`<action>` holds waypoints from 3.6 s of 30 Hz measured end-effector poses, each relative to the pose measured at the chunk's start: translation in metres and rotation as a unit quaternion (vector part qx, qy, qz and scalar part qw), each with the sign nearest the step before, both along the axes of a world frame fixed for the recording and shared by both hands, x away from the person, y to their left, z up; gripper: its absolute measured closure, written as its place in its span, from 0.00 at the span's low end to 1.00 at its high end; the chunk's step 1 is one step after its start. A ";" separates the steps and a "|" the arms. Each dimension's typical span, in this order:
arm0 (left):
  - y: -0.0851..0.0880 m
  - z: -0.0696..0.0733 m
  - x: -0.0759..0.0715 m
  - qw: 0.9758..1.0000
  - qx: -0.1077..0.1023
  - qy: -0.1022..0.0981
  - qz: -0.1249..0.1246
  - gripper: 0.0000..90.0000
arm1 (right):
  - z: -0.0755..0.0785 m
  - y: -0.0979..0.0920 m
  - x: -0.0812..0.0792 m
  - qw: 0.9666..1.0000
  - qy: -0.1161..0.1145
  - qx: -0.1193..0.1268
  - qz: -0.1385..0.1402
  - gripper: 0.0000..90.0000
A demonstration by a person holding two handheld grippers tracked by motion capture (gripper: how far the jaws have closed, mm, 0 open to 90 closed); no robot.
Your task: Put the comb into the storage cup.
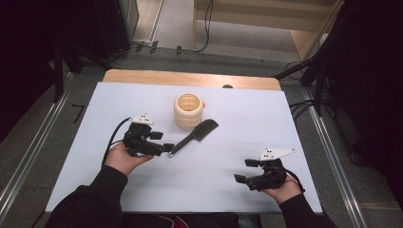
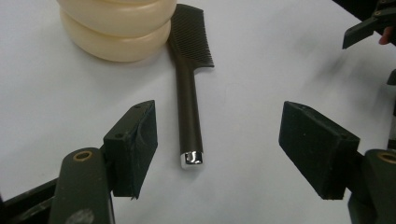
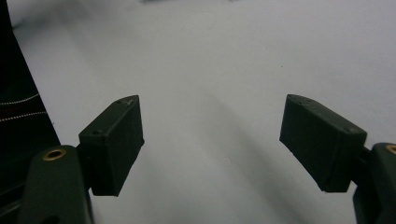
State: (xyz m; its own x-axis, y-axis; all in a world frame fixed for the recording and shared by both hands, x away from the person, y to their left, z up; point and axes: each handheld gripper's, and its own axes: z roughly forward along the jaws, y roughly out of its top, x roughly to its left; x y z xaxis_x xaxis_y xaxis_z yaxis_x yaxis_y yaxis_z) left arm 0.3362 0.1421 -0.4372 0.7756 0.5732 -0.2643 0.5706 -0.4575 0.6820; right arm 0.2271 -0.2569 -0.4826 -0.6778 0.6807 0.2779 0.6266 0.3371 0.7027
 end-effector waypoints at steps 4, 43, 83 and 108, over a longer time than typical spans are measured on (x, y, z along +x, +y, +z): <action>-0.008 -0.002 0.006 1.000 0.010 0.002 -0.003 0.32 | -0.001 0.000 0.001 1.000 0.004 -0.001 -0.002 0.21; -0.046 -0.038 0.017 0.993 0.118 0.002 -0.018 0.47 | -0.002 0.001 0.000 1.000 0.002 -0.011 0.001 0.21; -0.061 -0.050 0.018 0.986 0.163 -0.013 -0.016 0.81 | 0.002 0.011 0.003 1.000 -0.011 -0.002 0.002 0.21; -0.047 -0.024 0.013 0.997 0.067 0.014 -0.020 0.81 | 0.016 0.015 0.006 0.997 -0.038 0.051 -0.036 0.22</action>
